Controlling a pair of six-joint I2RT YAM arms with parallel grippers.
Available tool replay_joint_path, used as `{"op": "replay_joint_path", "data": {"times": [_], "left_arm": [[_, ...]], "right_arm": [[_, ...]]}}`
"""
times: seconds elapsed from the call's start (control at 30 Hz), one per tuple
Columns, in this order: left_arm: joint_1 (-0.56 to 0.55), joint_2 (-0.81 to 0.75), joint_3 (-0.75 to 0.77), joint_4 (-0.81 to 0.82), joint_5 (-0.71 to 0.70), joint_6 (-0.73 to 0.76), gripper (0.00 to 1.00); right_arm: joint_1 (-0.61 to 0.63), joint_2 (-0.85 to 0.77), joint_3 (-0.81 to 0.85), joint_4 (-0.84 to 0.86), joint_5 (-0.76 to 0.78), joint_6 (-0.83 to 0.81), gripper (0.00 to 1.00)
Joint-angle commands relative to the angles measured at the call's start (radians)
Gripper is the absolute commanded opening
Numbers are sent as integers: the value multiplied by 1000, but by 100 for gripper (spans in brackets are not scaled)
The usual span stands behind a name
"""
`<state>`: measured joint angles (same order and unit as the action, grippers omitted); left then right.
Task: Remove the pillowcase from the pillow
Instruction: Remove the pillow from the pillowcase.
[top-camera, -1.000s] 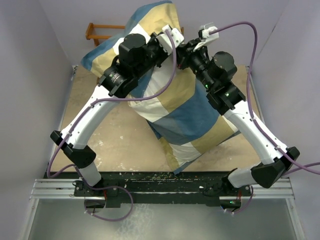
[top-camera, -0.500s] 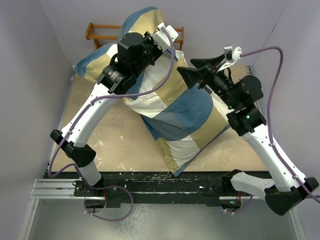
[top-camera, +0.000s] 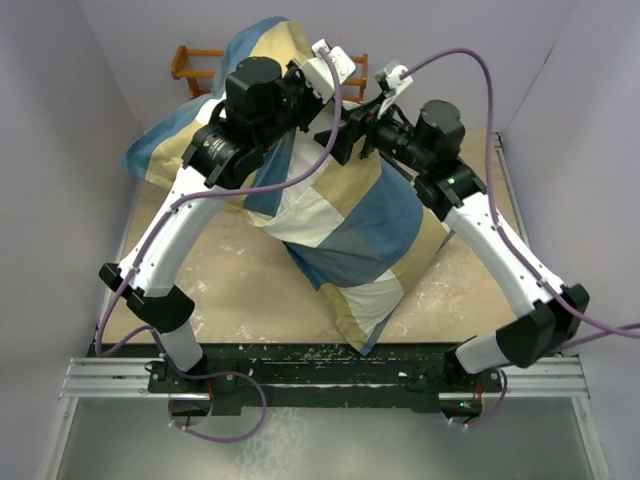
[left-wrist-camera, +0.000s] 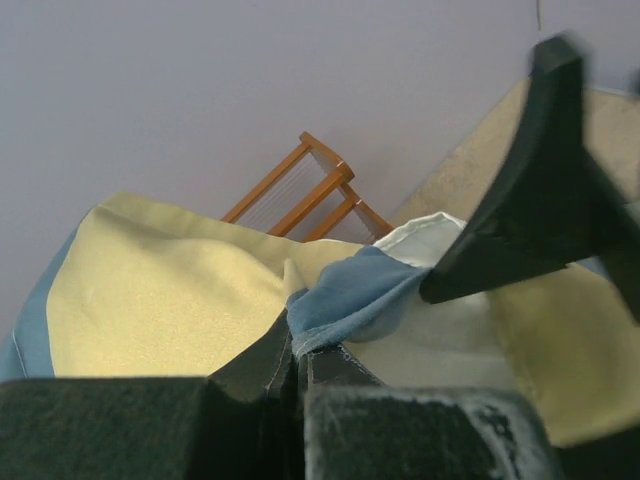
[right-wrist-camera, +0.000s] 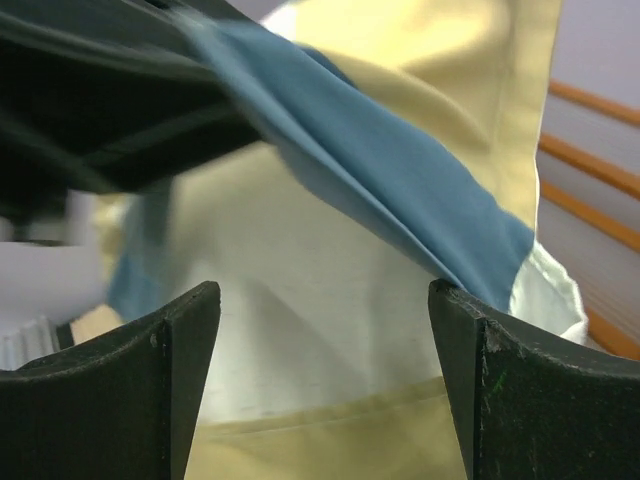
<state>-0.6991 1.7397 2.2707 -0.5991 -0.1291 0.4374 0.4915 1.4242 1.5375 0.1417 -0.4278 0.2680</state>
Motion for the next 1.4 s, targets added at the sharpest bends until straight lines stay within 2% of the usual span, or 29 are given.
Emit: {"op": "replay_joint_path", "data": {"times": [0.0,0.23,0.37,0.47,0.57,0.67,0.8,0.93,1.07,1.1,1.13,1.27,1.33,1.37], "left_arm": [[-10,-31,111,121,48,-41,0],[-17,-21,134,111,85,-46,0],[-19,-10,146,106,97,-48,0],[-27,2,182,97,117,-55,0],[-49,12,228,70,128,-52,0],[-61,11,240,48,147,-44,0],[-63,3,256,12,200,-34,0],[-63,-14,259,0,239,-19,0],[-63,-22,283,-23,290,-29,0],[-63,-28,284,-25,299,-33,0],[-62,-33,282,-25,302,-33,0],[-63,-67,222,5,287,-10,0],[-62,-87,189,35,274,4,0],[-61,-89,183,44,265,10,0]], "right_arm": [[-28,49,84,-59,-24,-100,88],[-50,148,169,-77,-105,-96,90],[-39,142,113,74,-133,-75,99],[-43,182,159,48,-69,-123,100],[-52,193,149,111,39,-186,100],[-54,236,193,125,81,-241,100],[-65,279,260,148,50,-250,100],[-81,262,235,273,41,-238,100],[-87,333,286,271,1,-238,99],[-87,348,279,280,-5,-224,97],[-87,359,271,292,-24,-209,90],[-84,359,154,406,-86,-114,38],[-82,322,76,459,-40,-103,3],[-82,302,40,486,-10,-91,0]]}}
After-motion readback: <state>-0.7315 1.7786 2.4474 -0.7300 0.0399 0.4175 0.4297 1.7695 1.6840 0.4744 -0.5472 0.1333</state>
